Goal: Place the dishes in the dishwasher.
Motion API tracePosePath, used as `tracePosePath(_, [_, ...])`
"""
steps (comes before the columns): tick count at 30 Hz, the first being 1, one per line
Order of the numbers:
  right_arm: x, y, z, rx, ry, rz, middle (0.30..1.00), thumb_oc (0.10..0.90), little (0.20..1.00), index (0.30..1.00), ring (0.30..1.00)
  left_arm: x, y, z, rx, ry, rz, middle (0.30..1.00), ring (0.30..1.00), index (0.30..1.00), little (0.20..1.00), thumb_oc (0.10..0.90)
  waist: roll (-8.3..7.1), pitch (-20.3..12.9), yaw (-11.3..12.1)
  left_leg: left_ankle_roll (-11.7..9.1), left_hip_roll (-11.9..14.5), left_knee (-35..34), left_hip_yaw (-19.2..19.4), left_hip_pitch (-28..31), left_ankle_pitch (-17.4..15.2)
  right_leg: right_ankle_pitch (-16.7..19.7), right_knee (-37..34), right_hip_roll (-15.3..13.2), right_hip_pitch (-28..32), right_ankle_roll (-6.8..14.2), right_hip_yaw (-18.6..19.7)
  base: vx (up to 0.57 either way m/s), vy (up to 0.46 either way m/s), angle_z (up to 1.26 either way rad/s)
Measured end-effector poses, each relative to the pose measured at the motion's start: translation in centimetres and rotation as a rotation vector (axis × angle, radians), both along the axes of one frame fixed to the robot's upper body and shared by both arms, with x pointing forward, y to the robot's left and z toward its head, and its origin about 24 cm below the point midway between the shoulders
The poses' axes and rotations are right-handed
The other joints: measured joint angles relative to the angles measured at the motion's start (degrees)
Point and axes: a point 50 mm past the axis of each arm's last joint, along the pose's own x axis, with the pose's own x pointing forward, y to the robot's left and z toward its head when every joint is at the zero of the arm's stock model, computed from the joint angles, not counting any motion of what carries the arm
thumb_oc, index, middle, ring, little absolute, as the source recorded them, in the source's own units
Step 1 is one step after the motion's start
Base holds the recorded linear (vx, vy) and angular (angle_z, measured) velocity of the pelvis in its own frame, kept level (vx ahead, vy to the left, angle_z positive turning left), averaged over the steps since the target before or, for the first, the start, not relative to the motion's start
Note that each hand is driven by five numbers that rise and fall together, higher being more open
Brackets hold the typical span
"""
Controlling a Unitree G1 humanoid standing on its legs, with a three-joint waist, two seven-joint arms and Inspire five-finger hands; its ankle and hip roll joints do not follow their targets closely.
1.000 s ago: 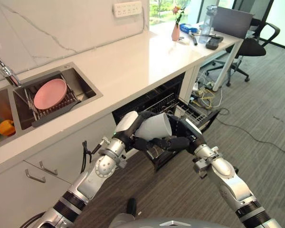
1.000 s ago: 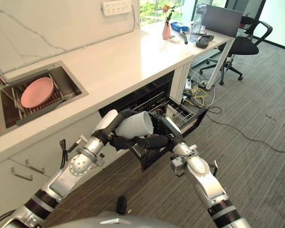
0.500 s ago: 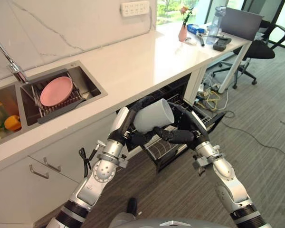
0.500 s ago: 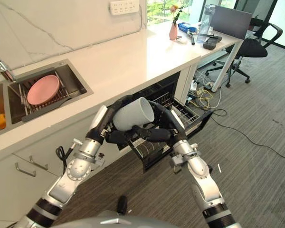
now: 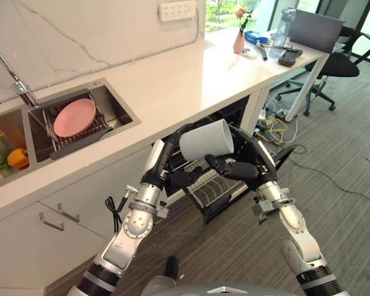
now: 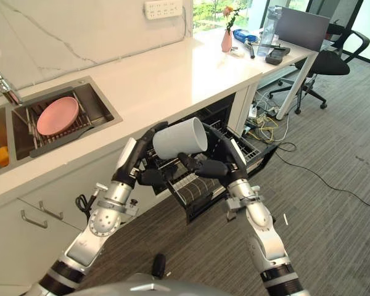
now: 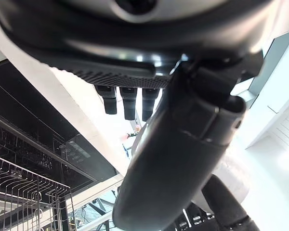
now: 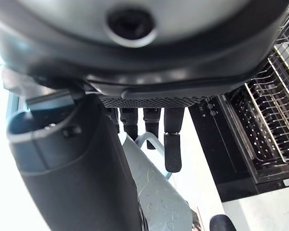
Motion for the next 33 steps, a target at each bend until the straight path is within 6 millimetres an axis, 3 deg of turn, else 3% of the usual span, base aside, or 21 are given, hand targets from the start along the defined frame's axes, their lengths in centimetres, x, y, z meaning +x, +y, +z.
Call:
tracePosePath(8, [-0.4,-1.5,3.9,0.152,-0.216,-0.095,0.3,0.4,0.3,0.3,0.3,-1.6,0.7,-3.6,0.003,0.191,0.037,0.9,0.9,0.9,0.9,0.8,-0.01,0.0,-0.1,0.1,0.0,0.0,0.0,0.0,0.1,-0.1,0.0,0.0,0.0,0.0,0.0,0.0,0.0,0.0])
tracePosePath(12, [-0.2,-2.8,3.8,0.091,-0.2,-0.129,0.3,0.4,0.3,0.3,0.3,-2.7,1.1,-5.4,-0.044,0.299,0.08,0.9,0.9,0.9,0.9,0.8,-0.29,0.1,0.0,0.1,0.0,0.0,-0.1,0.1,0.1,-0.1,0.0,0.0,0.1,0.0,-0.1,0.0,0.001,0.01])
tracePosePath(18, [0.4,-6.1,2.5,-0.259,-0.047,-0.208,0.3,0.4,0.3,0.3,0.3,-4.8,2.1,-8.1,-0.048,0.44,0.117,0.9,0.9,0.9,0.9,0.8,-1.1,0.5,0.1,0.1,0.0,0.0,-1.1,-0.5,0.1,-0.1,0.0,0.3,0.1,0.0,-1.1,0.0,0.005,0.08])
tracePosePath(20, [0.6,-7.6,2.3,-0.531,0.024,-0.224,0.3,0.4,0.3,0.3,0.3,-5.9,2.9,-9.1,-0.055,0.501,0.146,0.9,0.9,0.9,0.9,0.8,-1.66,0.8,0.0,0.1,-0.1,0.0,-1.6,-0.9,0.2,-0.1,-0.1,0.3,-0.2,0.0,-1.5,-0.02,0.003,0.09])
tracePosePath(21, [0.6,-8.1,2.0,-0.584,0.062,-0.245,0.3,0.4,0.3,0.3,0.3,-6.3,3.3,-9.3,-0.049,0.522,0.164,0.9,0.9,0.9,0.9,0.8,-1.96,0.9,0.2,0.3,0.0,0.0,-1.8,-1.0,0.3,-0.2,0.0,0.4,-0.2,-0.1,-1.7,-0.05,0.002,0.13])
tracePosePath(28, [0.1,-11.4,-0.1,-0.756,0.261,-0.405,0.3,0.4,0.3,0.3,0.3,-8.3,4.9,-10.9,-0.034,0.615,0.216,0.9,0.9,0.9,0.9,0.8,-2.17,2.3,2.2,-0.2,-0.4,0.3,-5.8,-5.2,2.2,-0.4,0.0,1.6,-2.5,-0.1,-5.4,-0.09,-0.009,0.27])
tracePosePath(33, [0.5,-12.6,-0.3,-0.796,0.313,-0.398,0.3,0.4,0.3,0.3,0.3,-8.2,5.1,-10.8,-0.032,0.628,0.189,0.9,0.9,0.9,0.9,0.8,-0.66,7.5,5.6,-1.4,0.5,0.3,-9.1,-10.8,3.6,0.4,0.0,3.5,-6.7,-1.0,-8.3,-0.14,0.001,0.31])
